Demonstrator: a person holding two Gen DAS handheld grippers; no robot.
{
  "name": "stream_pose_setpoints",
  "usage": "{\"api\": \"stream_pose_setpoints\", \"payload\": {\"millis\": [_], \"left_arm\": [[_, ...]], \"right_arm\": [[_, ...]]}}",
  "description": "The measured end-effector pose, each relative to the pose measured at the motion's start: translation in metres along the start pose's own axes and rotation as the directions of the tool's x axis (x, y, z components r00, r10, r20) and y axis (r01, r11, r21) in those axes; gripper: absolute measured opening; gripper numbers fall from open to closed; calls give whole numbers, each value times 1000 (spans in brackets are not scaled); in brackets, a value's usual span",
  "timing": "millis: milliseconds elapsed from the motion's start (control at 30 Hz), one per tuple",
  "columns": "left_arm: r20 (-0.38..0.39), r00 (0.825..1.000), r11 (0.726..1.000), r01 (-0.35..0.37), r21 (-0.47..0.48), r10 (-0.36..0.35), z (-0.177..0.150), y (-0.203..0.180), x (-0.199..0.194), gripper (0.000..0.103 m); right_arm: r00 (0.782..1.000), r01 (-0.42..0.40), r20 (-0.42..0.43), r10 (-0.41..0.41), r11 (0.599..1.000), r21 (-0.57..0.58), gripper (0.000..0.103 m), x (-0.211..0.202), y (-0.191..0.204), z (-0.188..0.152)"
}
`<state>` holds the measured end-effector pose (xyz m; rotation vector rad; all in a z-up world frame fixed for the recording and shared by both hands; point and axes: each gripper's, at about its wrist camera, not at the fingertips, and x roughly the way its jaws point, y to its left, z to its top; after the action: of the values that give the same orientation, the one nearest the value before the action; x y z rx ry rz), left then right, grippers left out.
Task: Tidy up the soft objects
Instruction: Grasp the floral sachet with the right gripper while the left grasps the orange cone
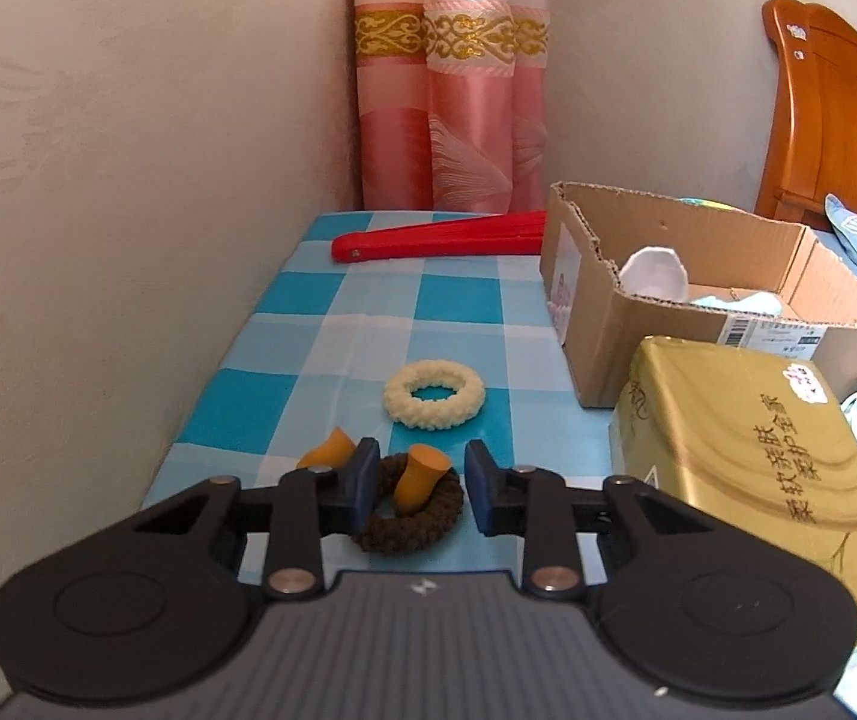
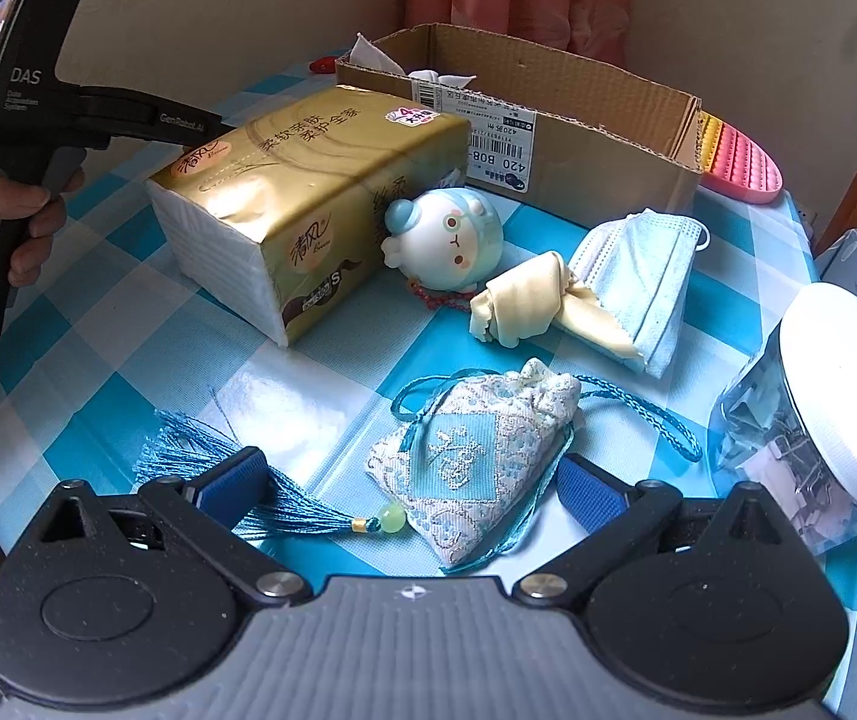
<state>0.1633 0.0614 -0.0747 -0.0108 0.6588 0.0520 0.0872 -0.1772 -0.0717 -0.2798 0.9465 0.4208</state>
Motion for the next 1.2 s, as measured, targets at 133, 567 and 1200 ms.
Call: {"api": "stream_pose_setpoints", "payload": {"millis": [133, 567, 1200], "left_arm": [[2, 1000, 1000, -8, 11, 8, 0, -1, 3, 16], [1, 1000, 1000, 17, 16, -17, 2, 0, -5, 14], [-18, 998, 997, 67, 36, -67, 5, -1, -31, 14]], "right_arm": [[1000, -1, 1, 1, 1000, 0, 103, 0, 0, 0], [1000, 11, 7, -11, 1000, 11, 103, 3, -1, 2], [999, 46, 25, -47, 998, 45, 68, 0, -12, 9]]}}
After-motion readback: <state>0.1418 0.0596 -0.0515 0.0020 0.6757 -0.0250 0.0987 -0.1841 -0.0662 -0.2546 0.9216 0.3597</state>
